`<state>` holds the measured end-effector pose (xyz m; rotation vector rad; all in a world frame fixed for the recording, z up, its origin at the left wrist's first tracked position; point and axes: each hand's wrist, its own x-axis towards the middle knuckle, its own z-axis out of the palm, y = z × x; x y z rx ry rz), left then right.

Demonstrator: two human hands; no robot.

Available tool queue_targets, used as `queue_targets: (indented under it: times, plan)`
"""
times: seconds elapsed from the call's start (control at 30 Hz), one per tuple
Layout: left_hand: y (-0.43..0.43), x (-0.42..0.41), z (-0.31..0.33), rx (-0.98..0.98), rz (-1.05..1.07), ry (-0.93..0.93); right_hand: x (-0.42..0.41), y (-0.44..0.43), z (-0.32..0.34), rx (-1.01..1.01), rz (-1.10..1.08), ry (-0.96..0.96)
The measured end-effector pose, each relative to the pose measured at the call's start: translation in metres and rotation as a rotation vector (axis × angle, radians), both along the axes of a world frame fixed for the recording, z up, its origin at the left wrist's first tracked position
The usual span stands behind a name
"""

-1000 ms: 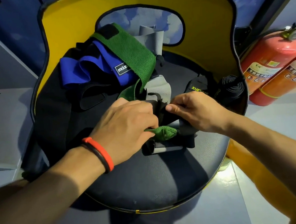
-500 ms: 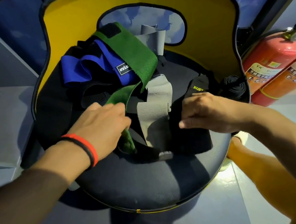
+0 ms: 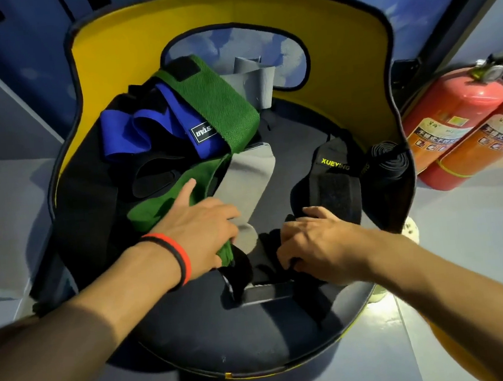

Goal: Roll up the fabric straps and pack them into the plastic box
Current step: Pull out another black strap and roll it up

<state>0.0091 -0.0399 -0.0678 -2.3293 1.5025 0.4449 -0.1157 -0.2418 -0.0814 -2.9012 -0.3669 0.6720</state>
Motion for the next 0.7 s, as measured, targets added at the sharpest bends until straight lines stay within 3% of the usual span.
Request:
queue_targets:
  times: [0.1,0.23,0.5,0.6,0.7]
  plan:
    - [0.005,0.010,0.003,0.000,0.061,-0.084,0.005,0.002,-0.008,-0.033,0.016,-0.207]
    - [0.006,0.008,0.004,-0.067,0.093,-0.100,0.019,0.003,-0.001,-0.112,-0.038,-0.226]
    - [0.034,0.023,0.015,-0.356,0.119,0.280,0.050,0.028,0.015,0.086,-0.383,-0.380]
    - [0.047,0.041,0.024,-0.570,0.213,0.142,0.062,0.040,0.011,0.116,-0.444,-0.361]
    - [0.054,0.066,0.026,-0.478,0.424,-0.087,0.072,0.052,0.009,0.125,-0.450,-0.354]
